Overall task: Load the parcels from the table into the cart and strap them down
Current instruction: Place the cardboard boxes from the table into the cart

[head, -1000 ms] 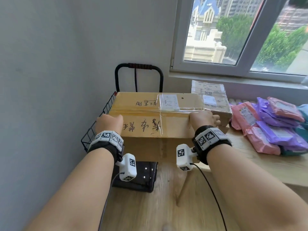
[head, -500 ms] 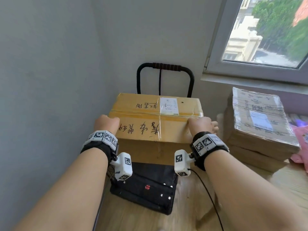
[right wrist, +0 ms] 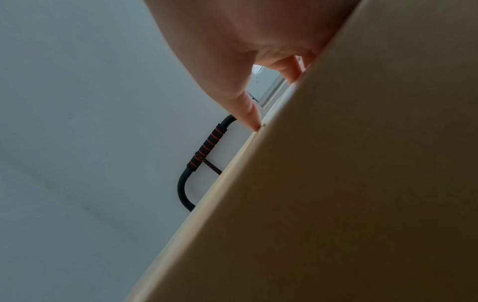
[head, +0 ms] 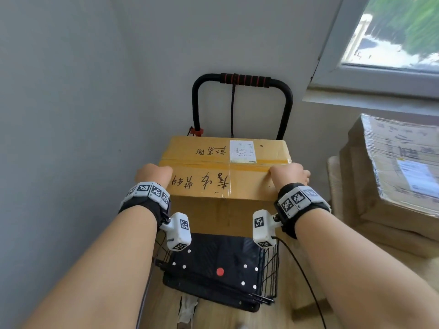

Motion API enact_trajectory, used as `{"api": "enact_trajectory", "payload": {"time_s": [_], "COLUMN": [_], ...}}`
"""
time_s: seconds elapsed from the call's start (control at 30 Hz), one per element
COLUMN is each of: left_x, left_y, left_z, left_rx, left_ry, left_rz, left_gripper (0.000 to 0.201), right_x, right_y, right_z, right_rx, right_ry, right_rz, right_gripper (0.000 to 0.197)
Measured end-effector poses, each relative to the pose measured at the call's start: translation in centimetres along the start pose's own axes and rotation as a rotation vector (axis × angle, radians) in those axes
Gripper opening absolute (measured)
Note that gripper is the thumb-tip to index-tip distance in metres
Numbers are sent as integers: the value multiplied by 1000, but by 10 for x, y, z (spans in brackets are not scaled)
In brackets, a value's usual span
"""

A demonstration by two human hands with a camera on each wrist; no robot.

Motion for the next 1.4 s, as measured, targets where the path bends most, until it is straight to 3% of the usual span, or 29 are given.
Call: {"api": "enact_trajectory", "payload": {"time_s": [0.23, 0.37, 0.57, 0.67, 0.87, 1.1, 1.4], "left_x": [-20, -29, -34, -36, -42, -32, 10], "left_y": [10, 22, 62, 87, 134, 189, 261], "left_z": [-66, -99, -132, -141, -146, -163, -188], "left_rx": [132, 245, 356, 377, 396, 511, 477], "left_ry": [21, 44, 117, 170, 247, 220, 205], "left_rz": [-16, -108, -259, -327, -460, -562, -536], "left_gripper": [11, 15, 21, 8, 57, 66, 71], "right_x": [24, 25, 16, 13, 5, -14, -48], "right_y": [43, 66, 93, 109, 139, 184, 247], "right_z": [-13, -21, -50, -68, -96, -127, -157], "right_rx": [10, 14, 125, 137, 213, 259, 309], "right_ry": [127, 177, 192, 180, 134, 110, 133], "right_rz": [11, 125, 260, 292, 389, 429, 438], "right_gripper": [43, 52, 51, 57, 62, 67, 68]}}
Point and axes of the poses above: each hand's wrist, its own z-axis away from the middle knuckle, its own y-axis out of the palm, x = y × z, the point moved 1 cm from there along -z, towards the middle knuckle, and after that the axes turned 7 degrees about -x, right-handed, at the moved point
